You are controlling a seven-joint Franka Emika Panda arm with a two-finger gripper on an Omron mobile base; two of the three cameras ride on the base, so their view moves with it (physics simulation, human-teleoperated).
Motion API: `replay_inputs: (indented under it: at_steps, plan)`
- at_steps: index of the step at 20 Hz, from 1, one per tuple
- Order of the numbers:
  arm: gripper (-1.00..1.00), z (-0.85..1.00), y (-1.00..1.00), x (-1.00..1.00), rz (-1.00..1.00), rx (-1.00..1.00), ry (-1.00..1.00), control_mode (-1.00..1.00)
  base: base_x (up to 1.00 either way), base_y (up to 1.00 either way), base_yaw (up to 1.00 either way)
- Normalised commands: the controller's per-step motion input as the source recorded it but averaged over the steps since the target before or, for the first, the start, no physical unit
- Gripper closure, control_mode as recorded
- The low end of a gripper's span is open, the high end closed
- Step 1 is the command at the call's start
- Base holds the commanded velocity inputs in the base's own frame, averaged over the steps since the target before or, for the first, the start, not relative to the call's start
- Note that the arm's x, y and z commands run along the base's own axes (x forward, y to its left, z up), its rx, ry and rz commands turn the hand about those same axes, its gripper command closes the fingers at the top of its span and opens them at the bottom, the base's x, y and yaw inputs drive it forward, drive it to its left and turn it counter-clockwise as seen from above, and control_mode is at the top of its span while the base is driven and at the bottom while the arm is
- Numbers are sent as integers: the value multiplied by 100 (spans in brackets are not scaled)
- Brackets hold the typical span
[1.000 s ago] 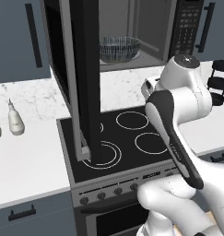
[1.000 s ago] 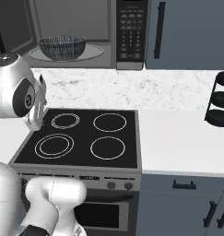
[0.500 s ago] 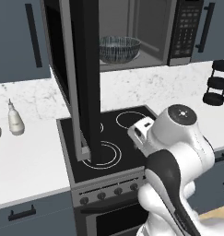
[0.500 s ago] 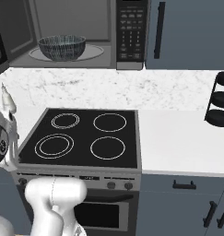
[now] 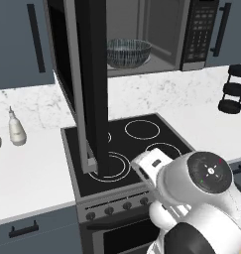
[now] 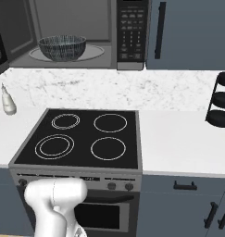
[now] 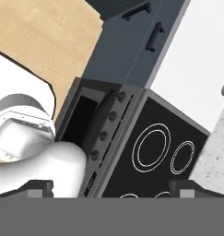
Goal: Pick the lemon wedge from the sink and place it in the bowl. Then pick the bowl and place it in the microwave. Then close the microwave door and press the start button.
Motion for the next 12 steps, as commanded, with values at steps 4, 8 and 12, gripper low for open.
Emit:
replay_inputs:
  at_steps: [4, 8, 12]
  plan:
    - [-100, -37, 56, -20, 0, 0, -12, -100, 0, 0, 0]
    - [-100, -3, 90, -1, 0, 0, -16, -100, 0, 0, 0]
    - [-100, -7, 100, 9, 0, 0, -13, -100, 0, 0, 0]
